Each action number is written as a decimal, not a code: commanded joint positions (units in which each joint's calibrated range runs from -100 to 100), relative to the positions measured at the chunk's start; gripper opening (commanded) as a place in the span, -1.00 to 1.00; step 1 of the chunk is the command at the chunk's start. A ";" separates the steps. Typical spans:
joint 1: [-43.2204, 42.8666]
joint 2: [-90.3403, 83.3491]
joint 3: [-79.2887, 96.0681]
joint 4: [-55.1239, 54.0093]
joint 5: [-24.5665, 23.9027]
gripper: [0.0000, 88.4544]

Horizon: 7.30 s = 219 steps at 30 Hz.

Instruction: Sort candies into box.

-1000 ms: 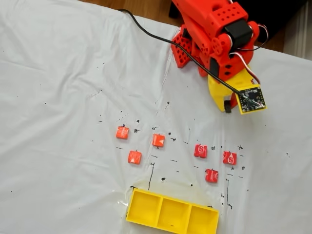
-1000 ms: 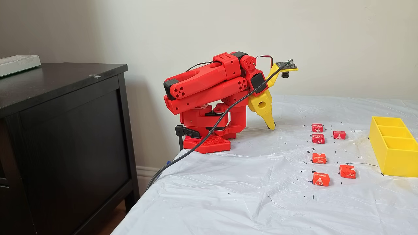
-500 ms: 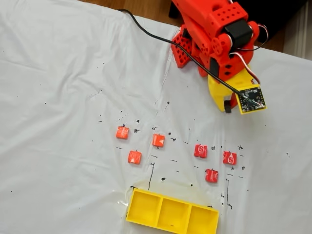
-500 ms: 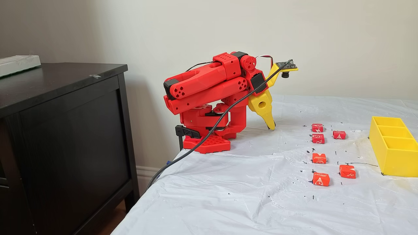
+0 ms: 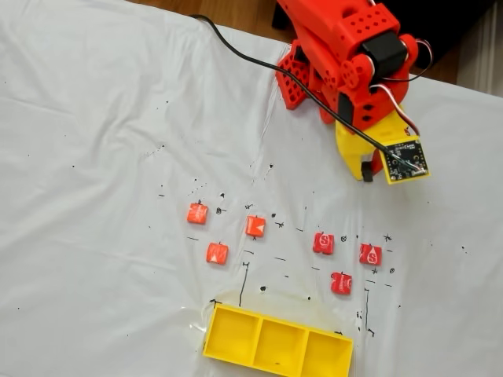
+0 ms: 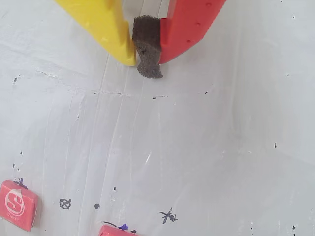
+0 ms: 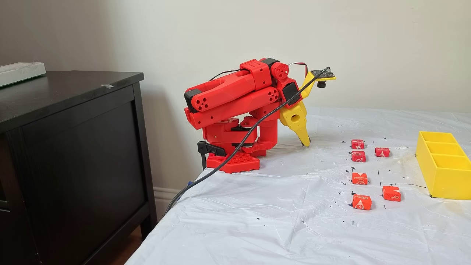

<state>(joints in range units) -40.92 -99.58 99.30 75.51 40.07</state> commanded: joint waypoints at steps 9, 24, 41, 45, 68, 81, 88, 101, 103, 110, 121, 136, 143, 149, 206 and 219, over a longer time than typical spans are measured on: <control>-1.93 0.42 0.70 0.83 5.81 -1.00; 3.69 -0.34 -13.05 1.08 -11.87 -1.00; 16.82 21.80 -45.00 0.34 -25.01 -1.00; 17.37 29.01 -50.92 0.99 -27.50 -1.00; 15.01 68.28 -75.95 -0.32 -37.17 -1.00; 11.48 72.26 -74.40 -1.54 -42.20 -0.62; 11.66 75.23 -74.49 -3.92 -43.03 -0.55; 11.48 81.93 -74.40 -9.40 -44.84 -0.34; 11.30 82.95 -74.58 -9.89 -45.08 -0.33; 11.21 86.17 -74.49 -11.53 -45.27 -0.33; 11.12 90.16 -75.49 -13.01 -45.37 -0.30; 10.57 95.84 -75.77 -15.71 -45.32 -0.29; 9.58 96.86 -75.59 -16.85 -45.23 -0.28; 8.85 96.95 -76.04 -17.92 -44.79 -0.30; 27.33 94.83 -104.26 -20.78 -41.90 -1.00; 26.52 100.25 -104.53 -29.54 -43.03 -1.00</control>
<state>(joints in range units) -13.61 1.57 1.36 48.51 -2.71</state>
